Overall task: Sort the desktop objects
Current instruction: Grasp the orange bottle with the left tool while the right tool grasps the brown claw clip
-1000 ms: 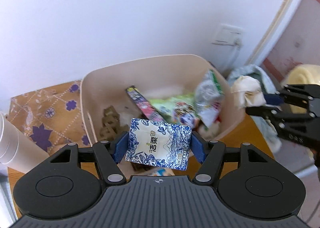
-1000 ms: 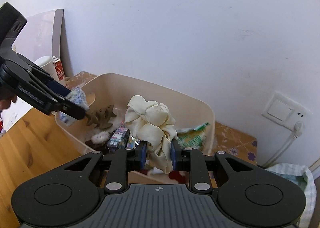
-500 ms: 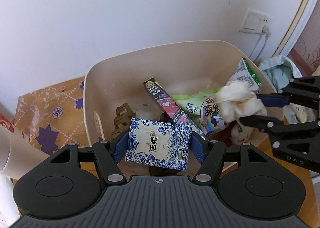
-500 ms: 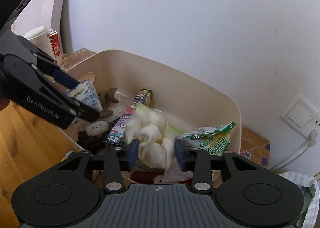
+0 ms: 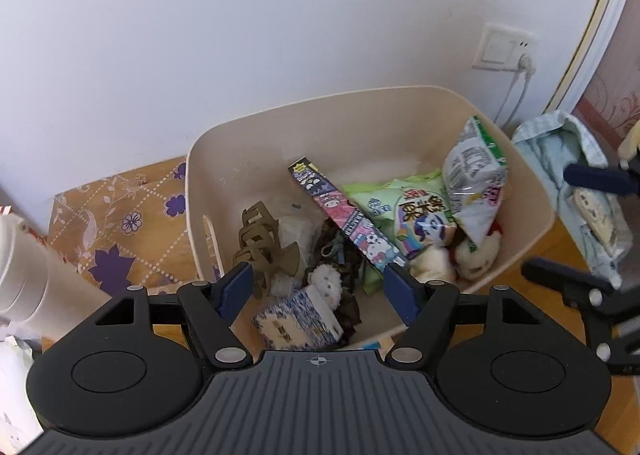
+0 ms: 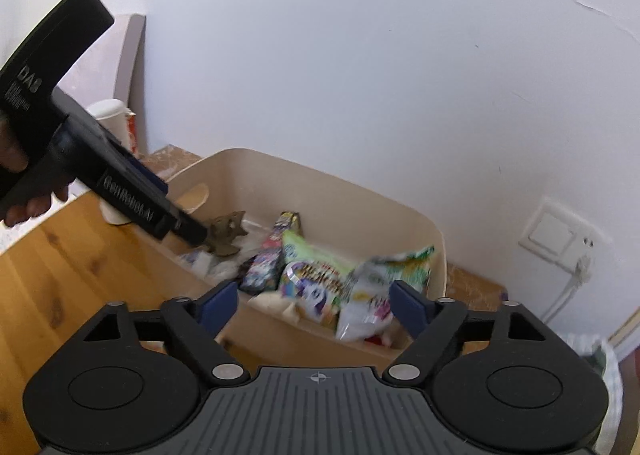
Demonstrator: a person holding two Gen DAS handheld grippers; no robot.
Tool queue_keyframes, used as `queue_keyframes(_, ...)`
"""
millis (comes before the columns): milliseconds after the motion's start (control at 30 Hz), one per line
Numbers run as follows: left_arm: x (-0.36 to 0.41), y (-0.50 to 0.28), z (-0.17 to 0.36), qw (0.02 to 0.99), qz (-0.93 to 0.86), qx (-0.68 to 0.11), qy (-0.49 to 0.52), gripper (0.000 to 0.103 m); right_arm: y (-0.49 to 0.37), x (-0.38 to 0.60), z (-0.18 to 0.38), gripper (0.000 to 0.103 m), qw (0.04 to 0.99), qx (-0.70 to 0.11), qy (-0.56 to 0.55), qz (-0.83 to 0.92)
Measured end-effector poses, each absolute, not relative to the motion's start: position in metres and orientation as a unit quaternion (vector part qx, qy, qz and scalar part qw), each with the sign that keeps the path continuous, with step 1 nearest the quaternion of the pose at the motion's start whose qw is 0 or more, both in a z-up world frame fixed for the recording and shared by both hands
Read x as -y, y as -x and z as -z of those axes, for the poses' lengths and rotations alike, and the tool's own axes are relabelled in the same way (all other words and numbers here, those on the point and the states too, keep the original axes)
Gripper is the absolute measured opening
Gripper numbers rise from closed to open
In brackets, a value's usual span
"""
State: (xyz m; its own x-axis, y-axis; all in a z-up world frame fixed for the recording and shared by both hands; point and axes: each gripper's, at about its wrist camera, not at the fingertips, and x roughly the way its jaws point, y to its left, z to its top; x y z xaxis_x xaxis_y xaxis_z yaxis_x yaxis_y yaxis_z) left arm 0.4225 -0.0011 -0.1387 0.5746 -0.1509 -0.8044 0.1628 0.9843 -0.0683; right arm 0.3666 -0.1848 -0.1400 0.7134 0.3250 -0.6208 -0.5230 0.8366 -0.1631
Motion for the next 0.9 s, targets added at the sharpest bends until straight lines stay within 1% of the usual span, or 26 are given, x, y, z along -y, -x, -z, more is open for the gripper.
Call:
queue_keyframes(133,-0.003,-0.397,0.129,0.893,0.100,-0.439,-0.008,0.074,-0.327,0.187,0.158,0.095,0.900,-0.319,0.159,-0.250)
queue_keyframes(267,0.000,-0.368,0.131,0.889,0.121,-0.439,-0.037,0.074,-0.298,0.179,0.185,0.095,0.881,-0.358,0.153,-0.268)
queue_keyframes(433,0.008,-0.339,0.158,0.873,0.131,-0.460,-0.095,0.074,-0.274,0.160,0.218,0.095,0.863,-0.391,0.153,-0.282)
queue_keyframes(533,0.008,-0.334,0.178,0.863,0.125,-0.477,-0.108,0.074,-0.266,0.148,0.236,0.095,0.855,-0.404,0.157,-0.284)
queue_keyframes(700,0.013,-0.333,0.200,0.850,0.134,-0.497,-0.110,0.074,-0.262,0.136,0.249,0.094,0.845,-0.422,0.150,-0.291)
queue_keyframes(900,0.031,-0.336,0.220,0.837,0.158,-0.511,-0.114,0.074,-0.271,0.121,0.268,0.087,0.834,-0.443,0.151,-0.293)
